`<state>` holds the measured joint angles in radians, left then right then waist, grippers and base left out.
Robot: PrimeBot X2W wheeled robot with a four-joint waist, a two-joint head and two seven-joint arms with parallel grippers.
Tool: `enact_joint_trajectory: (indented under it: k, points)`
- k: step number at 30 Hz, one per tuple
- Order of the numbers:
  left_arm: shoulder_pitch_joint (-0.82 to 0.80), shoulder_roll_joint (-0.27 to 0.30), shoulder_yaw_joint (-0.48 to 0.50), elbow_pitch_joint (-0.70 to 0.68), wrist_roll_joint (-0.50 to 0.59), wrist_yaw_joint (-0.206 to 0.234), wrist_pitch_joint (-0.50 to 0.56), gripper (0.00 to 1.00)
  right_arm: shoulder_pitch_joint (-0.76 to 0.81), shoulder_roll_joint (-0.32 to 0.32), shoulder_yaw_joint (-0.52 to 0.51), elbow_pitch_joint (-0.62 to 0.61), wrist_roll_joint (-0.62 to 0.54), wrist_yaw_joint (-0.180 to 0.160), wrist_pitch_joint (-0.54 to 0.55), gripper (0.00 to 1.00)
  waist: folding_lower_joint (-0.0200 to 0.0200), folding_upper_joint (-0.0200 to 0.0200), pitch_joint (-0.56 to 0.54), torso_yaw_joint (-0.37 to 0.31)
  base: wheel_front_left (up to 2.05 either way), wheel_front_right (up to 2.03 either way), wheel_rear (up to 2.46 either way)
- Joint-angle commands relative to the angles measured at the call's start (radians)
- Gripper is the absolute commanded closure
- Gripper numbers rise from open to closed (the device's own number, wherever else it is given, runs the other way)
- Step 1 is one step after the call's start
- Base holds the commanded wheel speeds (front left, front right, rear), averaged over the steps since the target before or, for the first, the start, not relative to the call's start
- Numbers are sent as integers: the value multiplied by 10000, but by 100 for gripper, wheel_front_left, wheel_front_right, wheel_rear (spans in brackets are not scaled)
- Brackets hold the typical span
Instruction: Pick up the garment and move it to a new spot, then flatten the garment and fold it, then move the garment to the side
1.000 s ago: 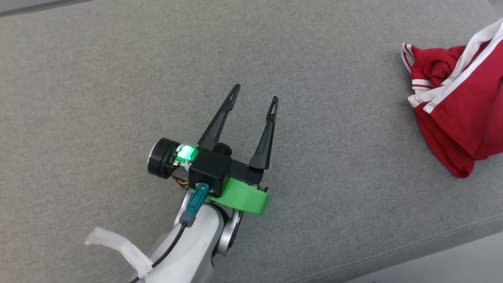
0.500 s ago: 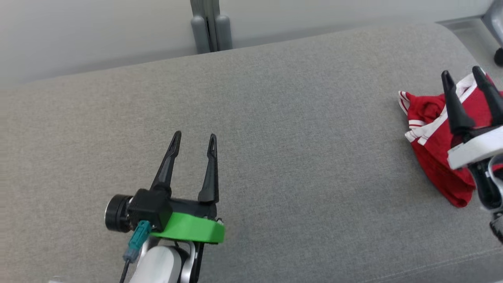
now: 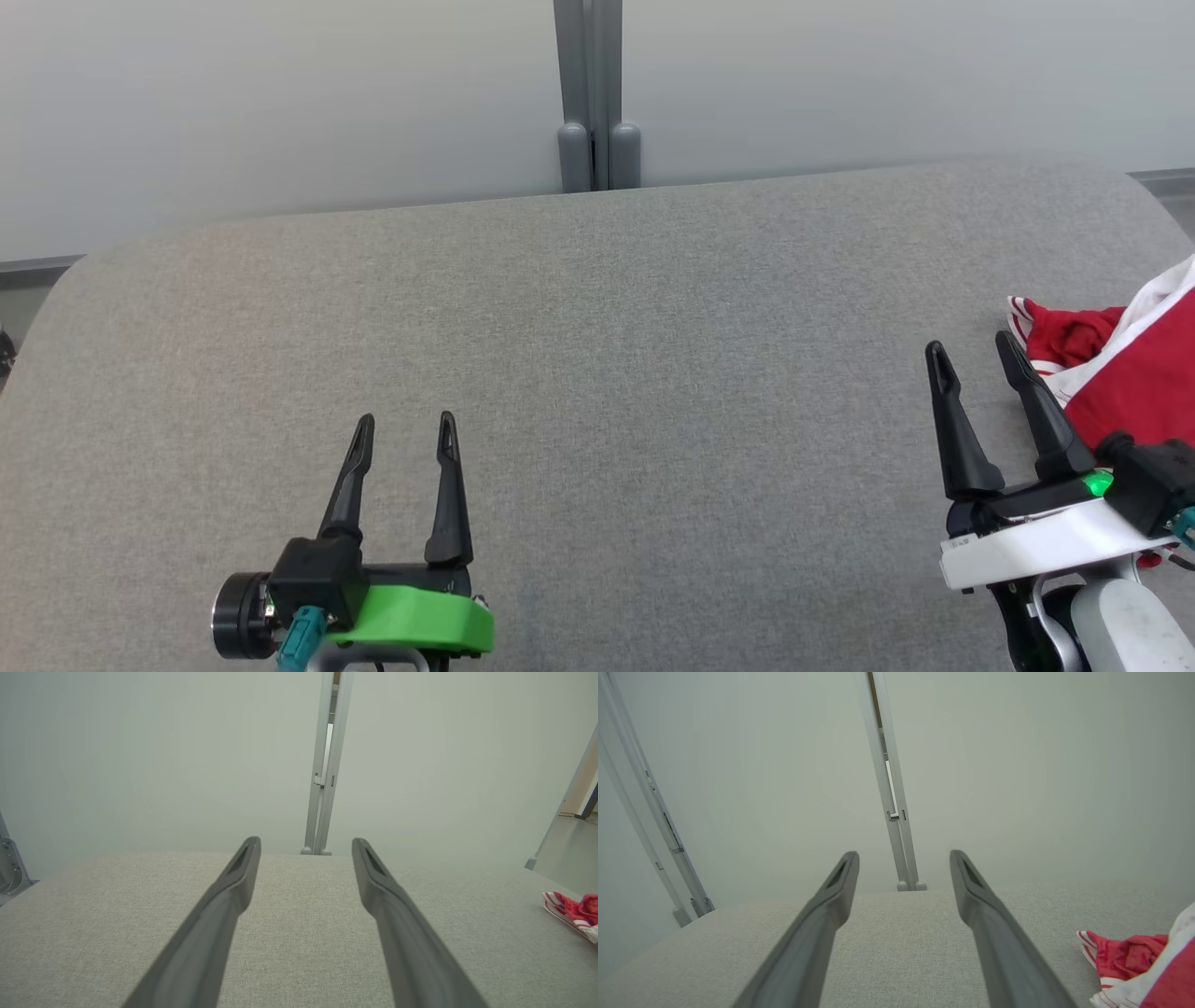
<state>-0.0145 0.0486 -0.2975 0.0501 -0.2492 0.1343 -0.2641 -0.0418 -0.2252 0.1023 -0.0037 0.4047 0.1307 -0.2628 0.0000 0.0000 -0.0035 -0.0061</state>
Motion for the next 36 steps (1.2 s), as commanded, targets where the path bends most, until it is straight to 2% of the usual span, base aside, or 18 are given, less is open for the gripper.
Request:
enact_joint_trajectory:
  k: [1, 12, 17, 26, 30, 36]
  points:
    - [155, 42, 16, -34, 42, 82, -1, 0, 120, 60, -36, -74, -142, 0, -28, 0, 0, 0, -103, 139, 0, 0, 0]
    - [94, 44, -114, -11, 133, 81, -1, 0, -34, 132, 13, 31, -398, 0, -28, 0, 0, 0, -22, 68, 0, 0, 0]
    - [170, 45, 80, -133, -451, 281, -2, 0, 27, 202, -53, 135, -292, 0, -28, 0, 0, 0, -5, 33, 0, 0, 0]
    - [154, 44, 163, -57, -540, 47, -1, 0, 31, 66, 190, 220, -176, 0, -28, 0, 0, 0, 16, -1, 0, 0, 0]
    - [226, 44, 174, -143, -991, -236, -1, 0, 3, 79, 177, 232, -170, 0, -27, 0, 0, 0, 7, 1, 0, 0, 0]
    - [304, 44, 365, -261, -1118, -482, 0, 0, -46, 133, 163, 195, -231, 0, -28, 0, 0, 0, 11, 5, 0, 0, 0]
